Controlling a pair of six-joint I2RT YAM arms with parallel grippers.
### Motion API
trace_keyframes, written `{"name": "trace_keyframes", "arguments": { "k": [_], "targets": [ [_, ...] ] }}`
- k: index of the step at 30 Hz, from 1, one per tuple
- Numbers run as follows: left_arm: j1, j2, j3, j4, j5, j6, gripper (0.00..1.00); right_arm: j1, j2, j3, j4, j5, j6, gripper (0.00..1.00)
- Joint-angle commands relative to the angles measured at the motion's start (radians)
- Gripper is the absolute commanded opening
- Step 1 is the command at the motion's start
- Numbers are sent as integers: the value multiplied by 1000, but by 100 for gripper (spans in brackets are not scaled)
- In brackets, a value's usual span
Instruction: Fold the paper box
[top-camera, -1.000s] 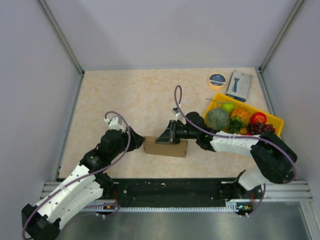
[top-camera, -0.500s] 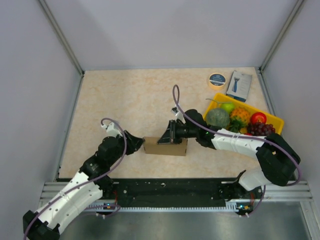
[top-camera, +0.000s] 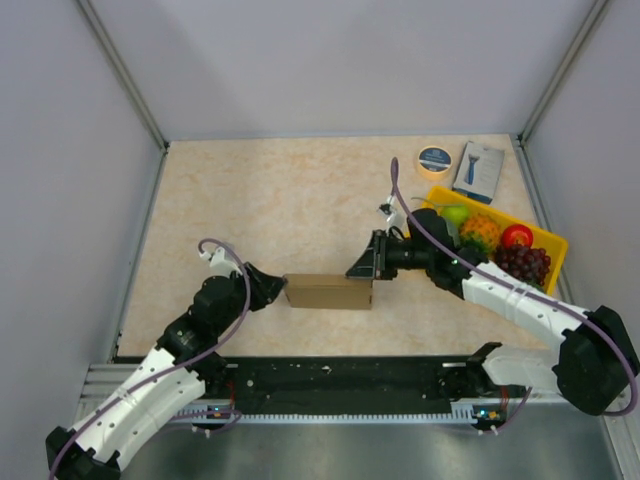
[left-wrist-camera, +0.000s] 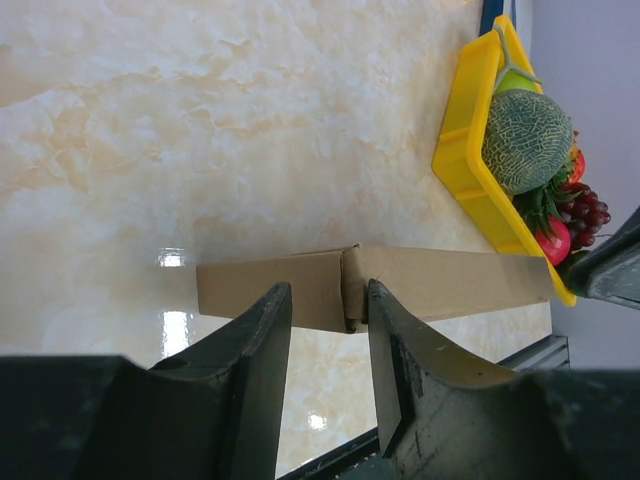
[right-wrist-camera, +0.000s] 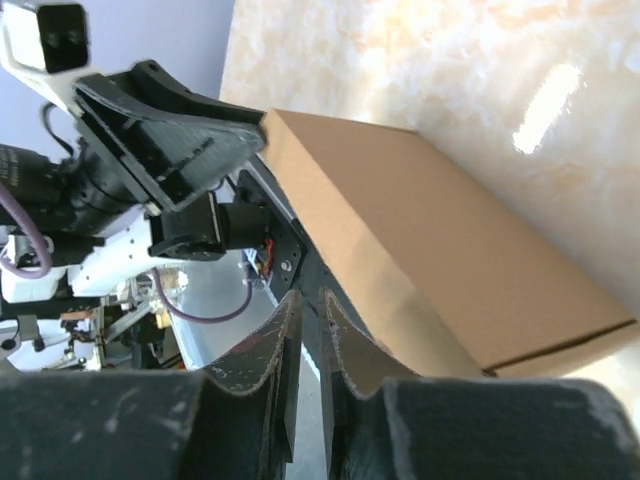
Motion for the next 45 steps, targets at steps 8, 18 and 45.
{"name": "trace_keyframes", "arguments": {
  "k": [8, 18, 45],
  "targets": [
    [5, 13, 77, -127, 46, 80, 64, -106, -11, -334, 274, -104, 40, 6],
    [186, 76, 223, -103, 291, 88, 77, -106, -6, -256, 193, -121, -25, 5],
    [343, 376, 131, 273, 468, 80, 78, -106, 12, -267, 200, -117, -37, 0]
  ]
}}
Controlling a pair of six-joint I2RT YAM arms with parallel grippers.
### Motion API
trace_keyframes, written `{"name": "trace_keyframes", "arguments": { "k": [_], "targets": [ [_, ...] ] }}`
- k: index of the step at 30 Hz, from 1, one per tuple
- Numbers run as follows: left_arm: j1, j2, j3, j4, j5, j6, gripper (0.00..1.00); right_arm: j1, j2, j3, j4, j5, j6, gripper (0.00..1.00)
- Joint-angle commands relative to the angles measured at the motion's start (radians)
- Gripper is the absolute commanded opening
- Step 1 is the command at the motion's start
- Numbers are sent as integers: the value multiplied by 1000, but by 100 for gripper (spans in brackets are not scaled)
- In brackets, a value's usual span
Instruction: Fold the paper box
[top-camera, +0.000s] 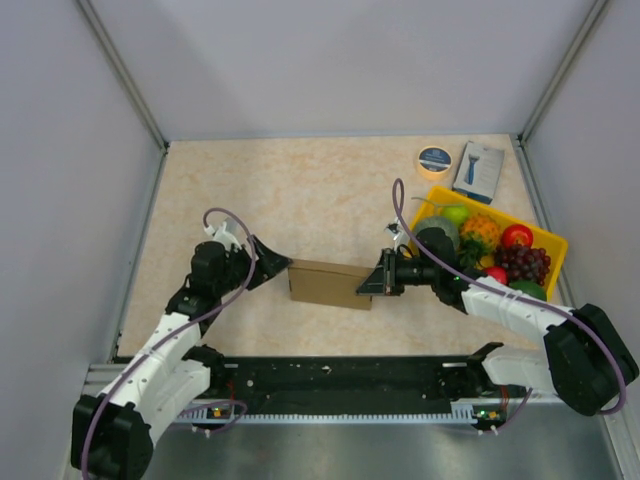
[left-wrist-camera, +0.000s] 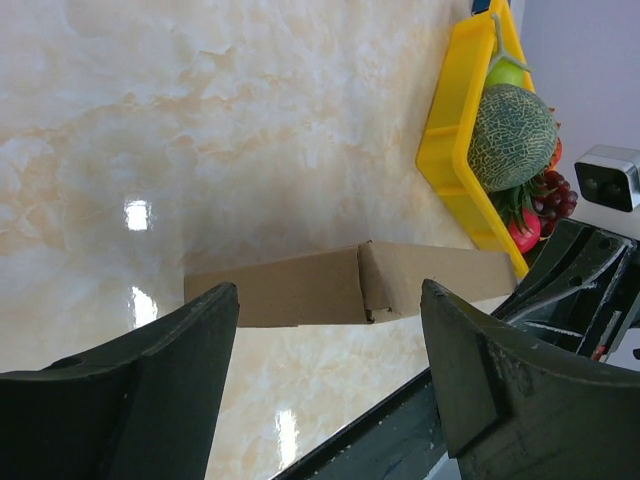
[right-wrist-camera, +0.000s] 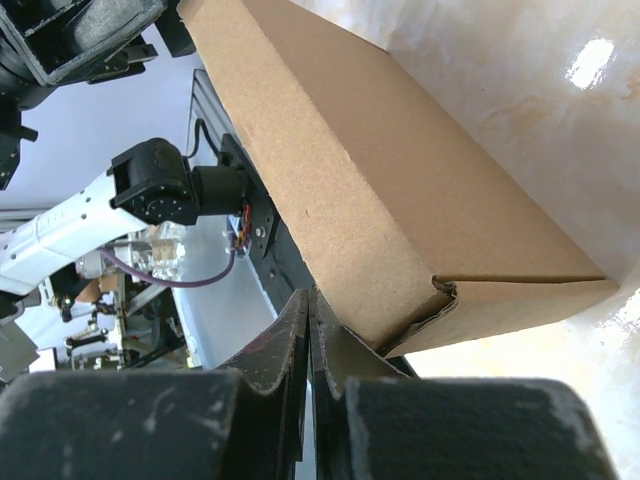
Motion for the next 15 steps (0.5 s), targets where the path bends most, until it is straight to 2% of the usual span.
{"name": "trace_keyframes", "arguments": {
  "k": [1, 8, 15],
  "targets": [
    [7, 31, 17, 112, 28, 4, 78, -12, 11, -1, -35, 24, -27, 0],
    [8, -28, -90, 92, -11, -8, 69, -11, 8, -5, -36, 26, -28, 0],
    [8, -93, -259, 81, -44, -41, 39, -12, 13, -33, -16, 26, -25, 0]
  ]
}}
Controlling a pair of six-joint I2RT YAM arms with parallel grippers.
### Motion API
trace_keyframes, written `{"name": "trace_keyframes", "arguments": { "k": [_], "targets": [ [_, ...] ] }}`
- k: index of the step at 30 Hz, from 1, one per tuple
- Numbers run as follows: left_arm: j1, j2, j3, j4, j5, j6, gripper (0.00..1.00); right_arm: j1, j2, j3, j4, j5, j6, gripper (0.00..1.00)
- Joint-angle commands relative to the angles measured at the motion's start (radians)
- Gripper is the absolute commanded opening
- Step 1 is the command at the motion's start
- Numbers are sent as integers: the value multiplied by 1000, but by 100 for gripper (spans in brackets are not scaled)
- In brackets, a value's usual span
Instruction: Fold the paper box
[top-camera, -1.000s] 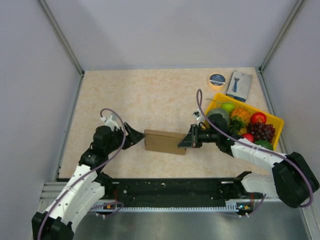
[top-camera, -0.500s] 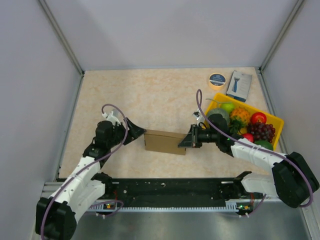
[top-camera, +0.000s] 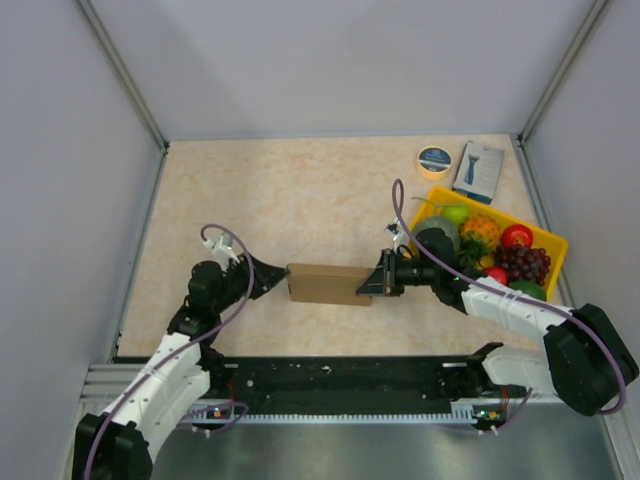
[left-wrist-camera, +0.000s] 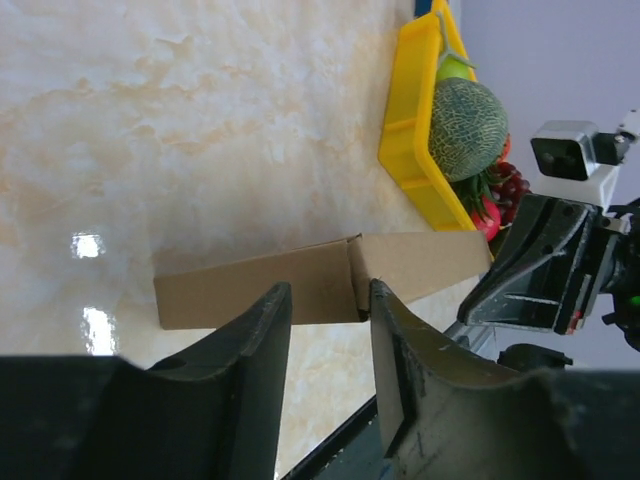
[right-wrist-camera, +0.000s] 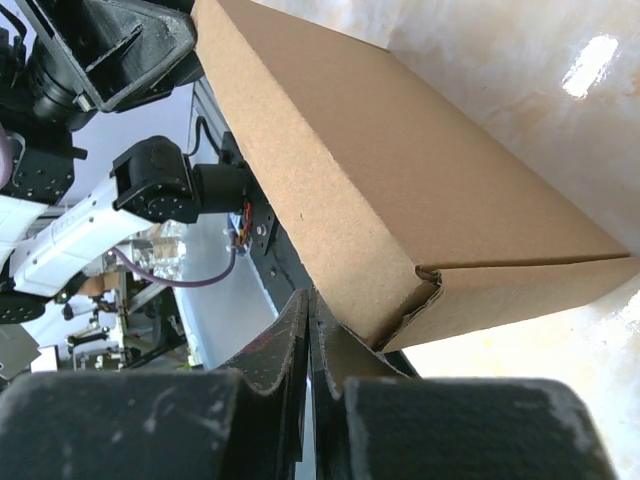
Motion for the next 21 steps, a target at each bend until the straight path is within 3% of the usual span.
{"name": "trace_keyframes", "arguments": {
  "k": [1, 7, 11, 12, 14, 19, 21],
  "targets": [
    [11, 6, -97, -103, -79, 16, 33, -12, 13, -33, -14, 27, -24, 0],
    [11, -37, -79, -208, -85, 48, 21, -11, 1, -13, -57, 18, -82, 0],
    [9, -89, -106, -257, -34, 42, 20, 17, -132, 62, -349, 46, -191, 10],
    [9, -117, -111, -280, -39, 45, 20, 23, -166, 77, -394, 68, -200, 19],
    [9, -210, -117, -355, -46, 43, 20, 23, -267, 82, -493, 74, -208, 27],
    [9, -368, -85, -495, -14, 16, 26, 25, -395, 96, -618, 88, -200, 35],
    [9, -433, -62, -550, 41, 14, 32, 25, -423, 109, -635, 108, -197, 45]
  ]
}}
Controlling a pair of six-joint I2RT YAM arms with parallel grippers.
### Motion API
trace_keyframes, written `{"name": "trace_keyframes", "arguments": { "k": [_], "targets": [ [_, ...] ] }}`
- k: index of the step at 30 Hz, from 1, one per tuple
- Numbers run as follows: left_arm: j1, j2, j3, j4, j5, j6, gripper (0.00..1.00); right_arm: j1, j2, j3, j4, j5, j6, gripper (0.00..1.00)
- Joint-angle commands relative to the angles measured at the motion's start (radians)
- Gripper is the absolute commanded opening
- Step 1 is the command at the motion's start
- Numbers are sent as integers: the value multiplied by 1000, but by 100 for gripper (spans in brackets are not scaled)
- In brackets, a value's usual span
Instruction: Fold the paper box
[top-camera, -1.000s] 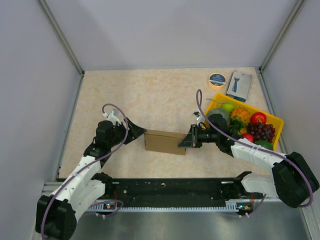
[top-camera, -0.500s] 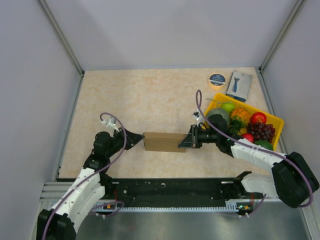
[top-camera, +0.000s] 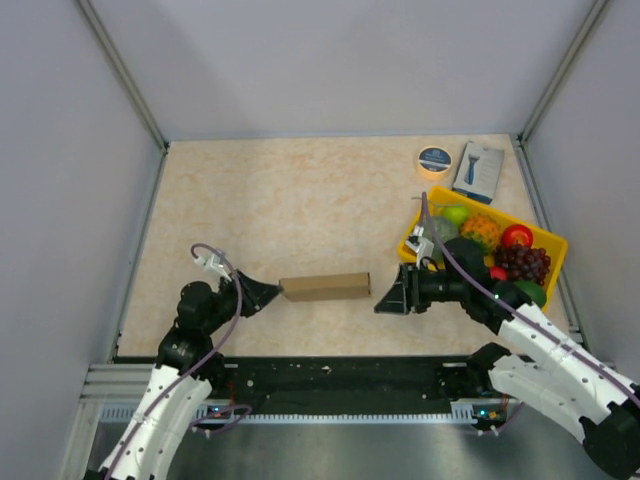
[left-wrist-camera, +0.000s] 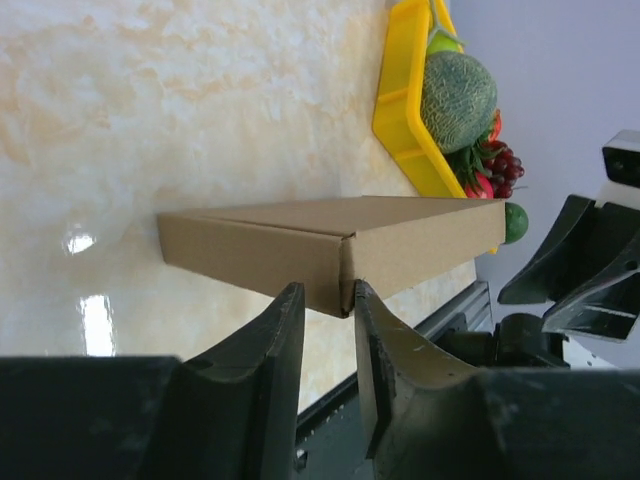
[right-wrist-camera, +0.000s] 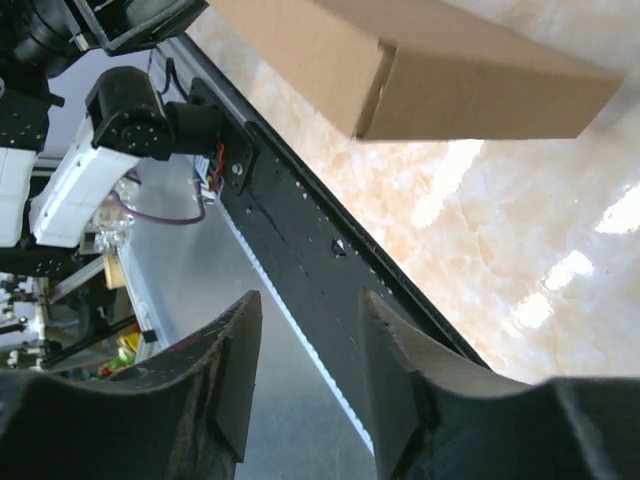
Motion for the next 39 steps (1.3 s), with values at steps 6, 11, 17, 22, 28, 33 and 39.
{"name": "trace_keyframes", "arguments": {
  "k": [6, 11, 17, 22, 28, 33, 39],
  "targets": [
    [5, -125, 251, -516, 55, 154, 63, 9, 26, 71, -130, 71, -36, 57],
    [5, 0, 412, -542, 132, 255, 91, 12, 81, 39, -124, 109, 16, 66],
    [5, 151, 397, -486, 149, 315, 91, 100, 134, -102, 78, 108, 206, 66],
    [5, 210, 397, -444, 156, 318, 87, 151, 224, -172, 230, 187, 289, 61],
    [5, 214, 425, -450, 114, 310, 84, 168, 454, -148, 509, 210, 327, 41],
    [4, 217, 445, -478, 106, 339, 79, 174, 773, 242, 599, 148, 292, 36],
    [-41, 246, 462, -493, -4, 359, 81, 138, 1187, 986, 165, 130, 51, 44]
  ]
}}
